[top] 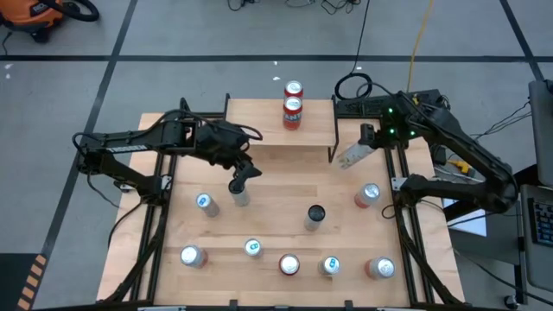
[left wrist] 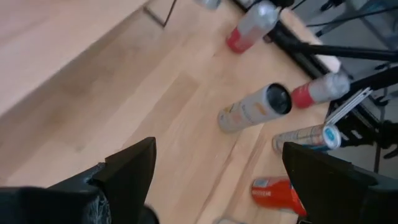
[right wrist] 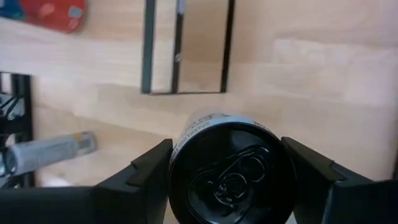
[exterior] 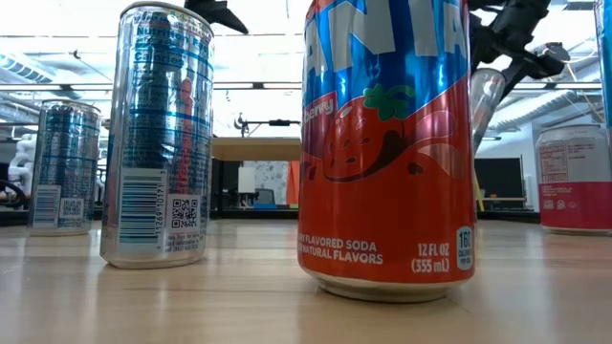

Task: Place canned beverage on shelf
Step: Put the top right white and yellow soda can on the shelf

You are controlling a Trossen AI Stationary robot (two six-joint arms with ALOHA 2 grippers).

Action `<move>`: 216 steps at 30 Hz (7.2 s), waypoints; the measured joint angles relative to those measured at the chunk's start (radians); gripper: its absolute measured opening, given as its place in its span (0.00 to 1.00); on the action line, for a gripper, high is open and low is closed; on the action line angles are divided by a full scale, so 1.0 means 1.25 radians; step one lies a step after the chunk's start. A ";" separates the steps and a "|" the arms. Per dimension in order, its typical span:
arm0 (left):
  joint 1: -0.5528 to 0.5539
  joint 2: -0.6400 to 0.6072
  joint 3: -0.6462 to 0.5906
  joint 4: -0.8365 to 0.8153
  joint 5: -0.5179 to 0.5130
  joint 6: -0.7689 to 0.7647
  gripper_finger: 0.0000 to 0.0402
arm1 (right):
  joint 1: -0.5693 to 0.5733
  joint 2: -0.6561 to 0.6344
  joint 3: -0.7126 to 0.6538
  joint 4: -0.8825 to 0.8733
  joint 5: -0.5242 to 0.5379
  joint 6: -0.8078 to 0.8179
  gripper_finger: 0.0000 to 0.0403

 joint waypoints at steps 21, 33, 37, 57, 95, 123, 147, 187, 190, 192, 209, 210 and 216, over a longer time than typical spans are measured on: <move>-0.006 0.070 0.000 0.328 -0.034 0.300 0.99 | 0.284 -0.026 0.001 0.298 0.018 0.309 0.54; -0.006 0.146 0.000 0.416 -0.097 0.473 0.99 | 0.378 0.080 0.001 0.546 0.062 0.364 0.54; -0.004 0.158 0.000 0.403 -0.095 0.481 0.99 | 0.400 0.111 0.001 0.606 0.078 0.373 0.54; -0.006 0.167 0.000 0.269 -0.140 0.496 0.75 | 0.418 0.167 0.001 0.741 0.076 0.386 0.54; -0.013 0.167 0.310 0.444 -0.124 0.311 0.62 | 0.407 0.163 0.007 1.518 0.141 -0.084 0.77; -0.013 0.175 0.310 0.639 -0.138 0.288 0.62 | 0.416 0.425 0.616 0.882 -0.036 -0.341 0.62; -0.026 0.088 0.309 0.419 -0.175 0.245 0.99 | 0.396 0.392 0.613 0.782 -0.037 -0.366 0.52; 0.106 0.077 0.310 0.359 0.100 0.265 0.99 | 0.501 0.484 0.614 0.663 0.094 -0.479 0.52; 0.106 0.079 0.309 0.357 0.100 0.265 0.99 | 0.501 0.484 0.614 0.665 0.094 -0.482 0.52; 0.106 0.076 0.309 0.361 0.100 0.266 0.99 | 0.501 0.484 0.614 0.665 0.094 -0.487 0.52; 0.106 0.077 0.310 0.332 0.107 0.294 0.71 | 0.501 0.484 0.614 0.630 0.094 -0.488 0.52; 0.106 0.077 0.310 0.325 0.107 0.298 0.70 | 0.501 0.484 0.614 0.629 0.094 -0.488 0.52; 0.106 0.077 0.310 0.318 0.109 0.313 0.66 | 0.501 0.484 0.614 0.617 0.094 -0.491 0.52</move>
